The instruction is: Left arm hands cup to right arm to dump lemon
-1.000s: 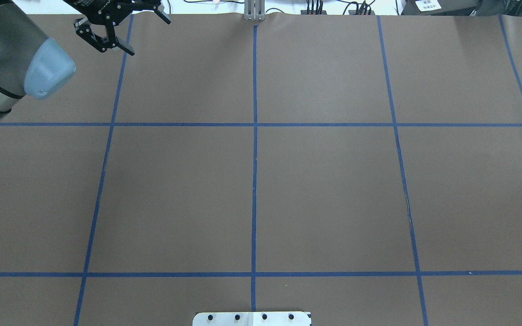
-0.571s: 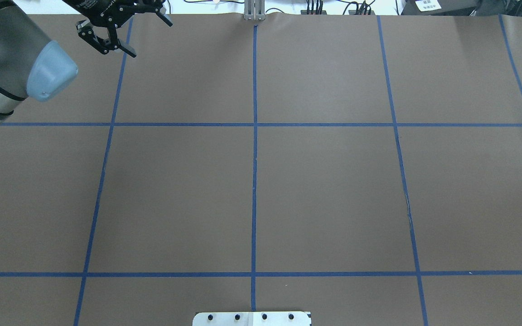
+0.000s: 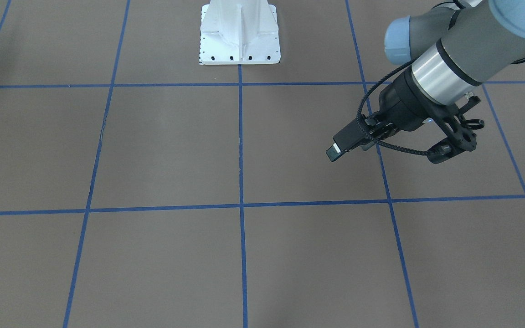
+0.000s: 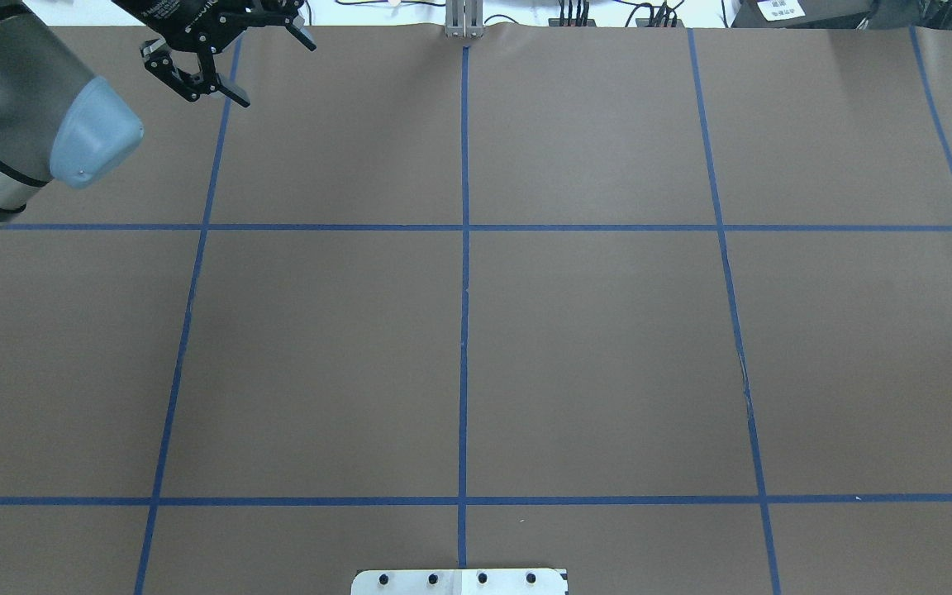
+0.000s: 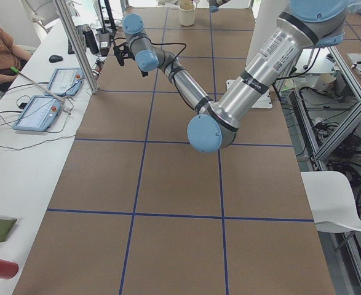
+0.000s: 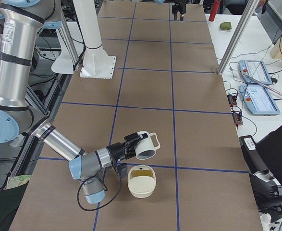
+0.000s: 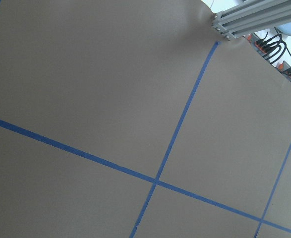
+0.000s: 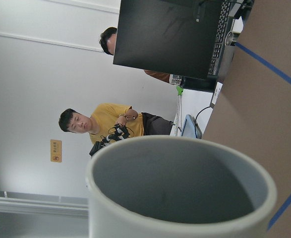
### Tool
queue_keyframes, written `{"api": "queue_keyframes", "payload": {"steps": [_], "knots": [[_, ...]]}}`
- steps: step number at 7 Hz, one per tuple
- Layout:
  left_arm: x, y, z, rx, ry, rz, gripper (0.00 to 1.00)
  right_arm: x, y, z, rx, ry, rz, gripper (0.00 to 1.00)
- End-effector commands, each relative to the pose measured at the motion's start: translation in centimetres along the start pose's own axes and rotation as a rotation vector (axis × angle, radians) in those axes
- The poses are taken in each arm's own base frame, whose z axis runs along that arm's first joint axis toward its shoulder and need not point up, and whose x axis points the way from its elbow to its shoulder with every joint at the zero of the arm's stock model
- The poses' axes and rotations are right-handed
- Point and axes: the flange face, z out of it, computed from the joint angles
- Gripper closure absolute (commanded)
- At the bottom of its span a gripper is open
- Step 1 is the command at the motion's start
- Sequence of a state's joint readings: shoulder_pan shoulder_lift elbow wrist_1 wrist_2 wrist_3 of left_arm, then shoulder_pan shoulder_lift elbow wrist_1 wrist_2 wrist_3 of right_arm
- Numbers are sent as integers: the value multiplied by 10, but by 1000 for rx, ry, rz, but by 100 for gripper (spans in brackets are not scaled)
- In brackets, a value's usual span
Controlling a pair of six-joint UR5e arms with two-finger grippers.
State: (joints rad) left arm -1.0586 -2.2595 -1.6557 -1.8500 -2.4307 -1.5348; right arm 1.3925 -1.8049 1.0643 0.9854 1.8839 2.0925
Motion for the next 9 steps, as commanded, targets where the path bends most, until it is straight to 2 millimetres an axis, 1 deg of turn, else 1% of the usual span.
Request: {"api": "queue_keyframes", "payload": {"steps": [1,3,5,6,8,9], "knots": [[0,2,3,-5,-2,0,0,4,0,6,-20,63,-241,100],[-1,2,4,-5,-4,0,0,11,-2,10,-42,140,-497,100],[-2,1,5,-5,-6,-3,0,19,-5,7,-51,210,-727,100],[-2,2,6,-7,-7,-2,0,13,-4,14,-52,203,-740,100],[-4,2,9,-3,-11,-2,0,-29,2,61,-79,225,-733,100],[-6,0,11,8,-15,-5,0,-59,-4,78,-91,245,-724,100]]}}
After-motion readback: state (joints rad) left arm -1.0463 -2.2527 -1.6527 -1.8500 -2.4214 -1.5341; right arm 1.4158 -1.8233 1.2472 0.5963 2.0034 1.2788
